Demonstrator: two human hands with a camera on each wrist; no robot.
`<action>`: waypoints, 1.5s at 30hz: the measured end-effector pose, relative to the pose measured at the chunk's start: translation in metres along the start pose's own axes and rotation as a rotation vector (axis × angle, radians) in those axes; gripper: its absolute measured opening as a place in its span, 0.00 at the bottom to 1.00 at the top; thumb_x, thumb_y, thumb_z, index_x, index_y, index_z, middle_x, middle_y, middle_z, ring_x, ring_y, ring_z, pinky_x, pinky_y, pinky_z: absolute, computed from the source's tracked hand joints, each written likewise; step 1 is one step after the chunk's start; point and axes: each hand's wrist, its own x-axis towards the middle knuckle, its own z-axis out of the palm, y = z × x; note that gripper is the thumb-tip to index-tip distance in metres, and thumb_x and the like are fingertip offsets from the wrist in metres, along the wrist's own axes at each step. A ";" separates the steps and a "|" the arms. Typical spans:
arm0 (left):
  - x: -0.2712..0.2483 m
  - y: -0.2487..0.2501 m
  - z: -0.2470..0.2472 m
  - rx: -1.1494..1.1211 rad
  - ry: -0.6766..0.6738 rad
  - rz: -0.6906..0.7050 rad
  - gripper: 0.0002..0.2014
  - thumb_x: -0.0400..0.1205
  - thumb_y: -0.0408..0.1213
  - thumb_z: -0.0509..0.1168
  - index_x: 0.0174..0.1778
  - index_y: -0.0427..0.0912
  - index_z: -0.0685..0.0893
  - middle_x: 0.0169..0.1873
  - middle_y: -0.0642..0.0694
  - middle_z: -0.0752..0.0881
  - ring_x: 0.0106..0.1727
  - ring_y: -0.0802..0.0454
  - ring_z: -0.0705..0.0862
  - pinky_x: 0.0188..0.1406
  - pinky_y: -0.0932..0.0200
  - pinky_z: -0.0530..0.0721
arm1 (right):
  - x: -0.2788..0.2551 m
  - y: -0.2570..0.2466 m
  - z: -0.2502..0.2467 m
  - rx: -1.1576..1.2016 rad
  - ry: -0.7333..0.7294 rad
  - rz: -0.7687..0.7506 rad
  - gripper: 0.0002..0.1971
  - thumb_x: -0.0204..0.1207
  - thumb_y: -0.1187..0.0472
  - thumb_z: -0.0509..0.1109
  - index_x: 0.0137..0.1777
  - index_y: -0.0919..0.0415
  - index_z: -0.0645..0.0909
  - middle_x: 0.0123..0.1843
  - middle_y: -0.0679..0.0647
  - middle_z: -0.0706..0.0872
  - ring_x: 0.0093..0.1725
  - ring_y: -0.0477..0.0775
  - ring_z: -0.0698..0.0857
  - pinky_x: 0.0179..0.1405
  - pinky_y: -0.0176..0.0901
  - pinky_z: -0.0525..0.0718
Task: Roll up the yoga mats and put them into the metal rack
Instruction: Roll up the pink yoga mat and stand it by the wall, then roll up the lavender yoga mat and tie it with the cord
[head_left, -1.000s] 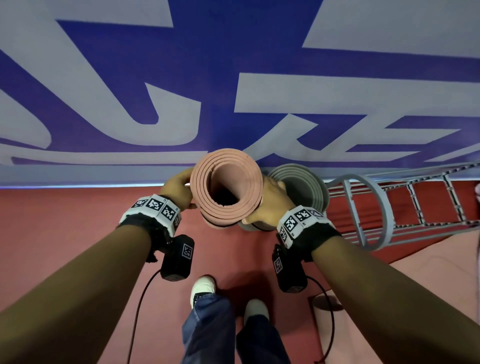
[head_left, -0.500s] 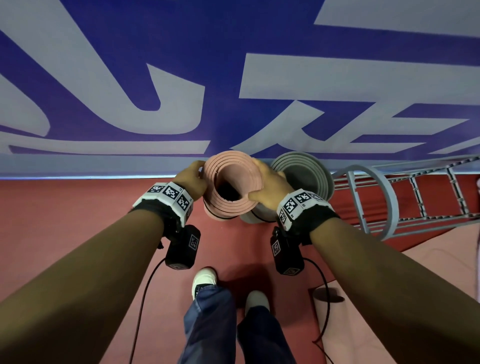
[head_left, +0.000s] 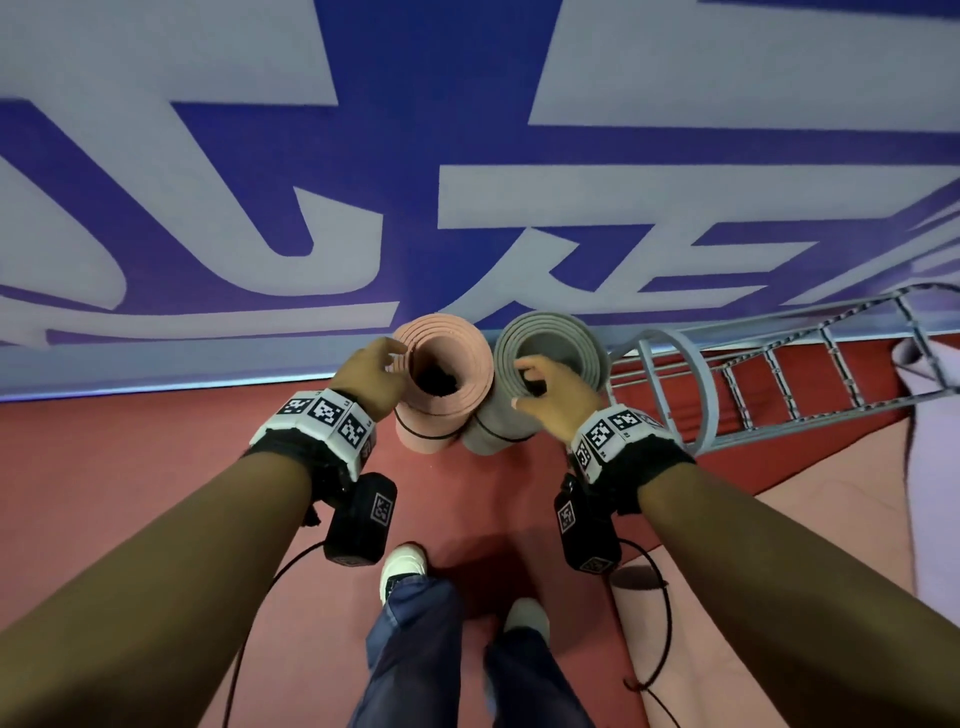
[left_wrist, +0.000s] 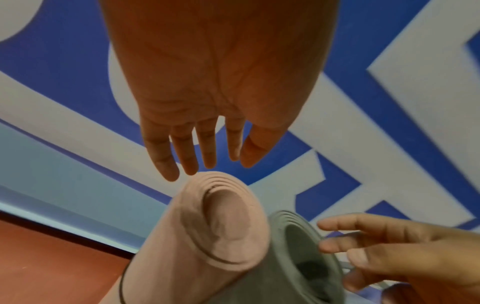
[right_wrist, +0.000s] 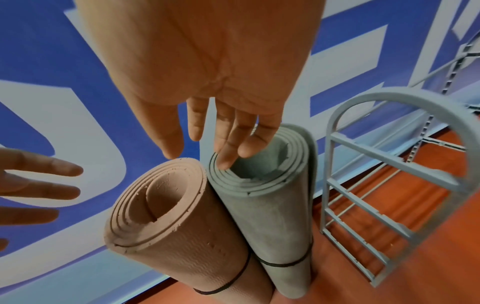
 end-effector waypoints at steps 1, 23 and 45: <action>-0.011 0.007 0.003 0.004 -0.007 0.013 0.20 0.82 0.32 0.63 0.72 0.43 0.77 0.69 0.39 0.79 0.69 0.41 0.78 0.64 0.53 0.75 | -0.011 0.003 -0.004 0.015 0.001 0.007 0.25 0.77 0.62 0.74 0.74 0.56 0.76 0.71 0.56 0.81 0.70 0.55 0.79 0.68 0.42 0.74; -0.345 0.115 0.264 -0.039 -0.013 0.101 0.05 0.82 0.33 0.65 0.49 0.48 0.82 0.51 0.41 0.88 0.58 0.41 0.85 0.59 0.53 0.80 | -0.307 0.265 -0.074 0.092 0.017 0.100 0.06 0.77 0.61 0.72 0.40 0.50 0.81 0.39 0.49 0.85 0.42 0.54 0.82 0.52 0.49 0.83; -0.562 0.062 0.455 -0.069 -0.177 0.153 0.05 0.83 0.32 0.63 0.50 0.46 0.81 0.48 0.43 0.84 0.48 0.47 0.81 0.44 0.61 0.73 | -0.596 0.416 -0.033 0.147 0.109 0.260 0.06 0.77 0.64 0.68 0.50 0.54 0.84 0.51 0.54 0.89 0.46 0.55 0.88 0.47 0.39 0.81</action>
